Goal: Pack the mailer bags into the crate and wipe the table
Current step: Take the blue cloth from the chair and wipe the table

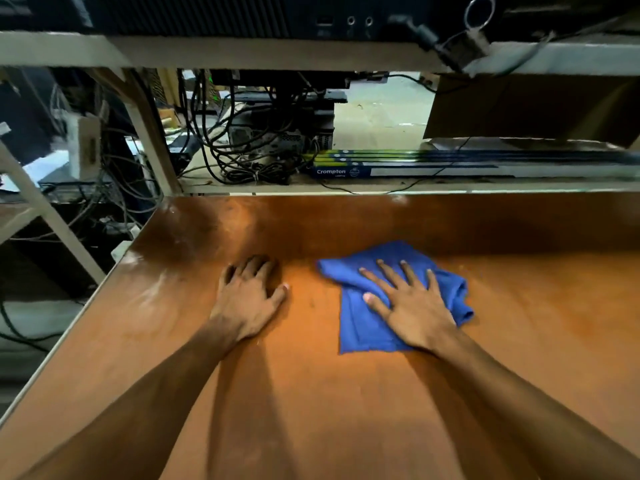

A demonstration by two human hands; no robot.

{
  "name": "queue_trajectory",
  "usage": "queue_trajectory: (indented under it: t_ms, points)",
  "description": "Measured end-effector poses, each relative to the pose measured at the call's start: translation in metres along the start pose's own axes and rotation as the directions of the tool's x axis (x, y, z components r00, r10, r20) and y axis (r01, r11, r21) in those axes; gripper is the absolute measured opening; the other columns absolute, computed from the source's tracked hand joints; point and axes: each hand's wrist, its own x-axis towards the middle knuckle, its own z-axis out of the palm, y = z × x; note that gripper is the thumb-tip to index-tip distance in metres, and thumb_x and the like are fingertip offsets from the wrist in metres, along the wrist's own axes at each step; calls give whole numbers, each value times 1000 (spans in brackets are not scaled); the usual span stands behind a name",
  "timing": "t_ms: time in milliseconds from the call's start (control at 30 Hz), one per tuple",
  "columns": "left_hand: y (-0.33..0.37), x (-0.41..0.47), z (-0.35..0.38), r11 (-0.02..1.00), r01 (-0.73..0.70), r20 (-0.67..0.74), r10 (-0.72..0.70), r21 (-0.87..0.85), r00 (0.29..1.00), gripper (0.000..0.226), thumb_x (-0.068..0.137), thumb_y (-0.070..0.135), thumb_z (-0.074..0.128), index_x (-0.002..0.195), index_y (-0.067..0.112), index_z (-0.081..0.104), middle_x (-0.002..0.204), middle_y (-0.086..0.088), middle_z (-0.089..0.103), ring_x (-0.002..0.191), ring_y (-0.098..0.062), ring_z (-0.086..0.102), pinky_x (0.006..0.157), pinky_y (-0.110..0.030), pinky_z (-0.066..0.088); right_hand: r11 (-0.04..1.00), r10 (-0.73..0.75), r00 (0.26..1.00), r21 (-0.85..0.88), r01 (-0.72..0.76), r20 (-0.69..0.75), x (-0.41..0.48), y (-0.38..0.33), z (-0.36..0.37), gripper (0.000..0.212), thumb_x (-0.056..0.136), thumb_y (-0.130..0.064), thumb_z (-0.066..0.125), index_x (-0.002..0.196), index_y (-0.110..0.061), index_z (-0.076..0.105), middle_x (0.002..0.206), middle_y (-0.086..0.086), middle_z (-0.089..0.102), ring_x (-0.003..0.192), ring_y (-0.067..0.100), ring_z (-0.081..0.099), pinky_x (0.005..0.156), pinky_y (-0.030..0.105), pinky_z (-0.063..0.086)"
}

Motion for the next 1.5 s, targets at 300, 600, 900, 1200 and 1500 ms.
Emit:
queue_trajectory:
  t_ms: [300,600,900,1200,1500]
  points:
    - [58,-139,6,996,-90,46,91,-28,995,80,86,75,14,155,35,16,165,9,7,151,-11,0,122,-40,1,922,379,924,60,-382,58,-50,74,-8,63,90,-74,8,150,-54,2,164,-14,3,151,25,2,115,64,2]
    - [58,-180,3,991,-119,56,123,-64,991,76,89,69,17,154,30,23,164,5,16,151,-12,7,122,-38,3,985,171,985,36,-171,11,-146,75,-3,62,89,-72,5,149,-55,6,163,-16,10,151,21,9,118,58,6]
    - [63,-261,0,988,-154,52,155,-21,987,73,93,66,16,156,29,19,164,5,13,151,-12,6,122,-39,5,996,-85,995,20,84,44,-275,-5,7,61,90,-72,7,149,-56,3,163,-19,8,151,19,7,119,57,4]
    - [69,-308,-6,973,-209,72,217,-98,974,67,96,60,22,154,28,24,164,3,16,151,-14,9,121,-43,8,983,173,985,51,-174,23,-325,-29,-2,68,87,-74,2,151,-53,6,164,-11,10,151,26,7,118,61,1]
    - [46,-381,-21,954,-288,79,295,-86,952,70,93,60,6,157,31,17,165,6,10,152,-13,3,122,-39,2,899,433,902,68,-432,3,-429,0,-5,71,82,-75,1,149,-54,11,162,-12,17,150,25,15,116,60,8]
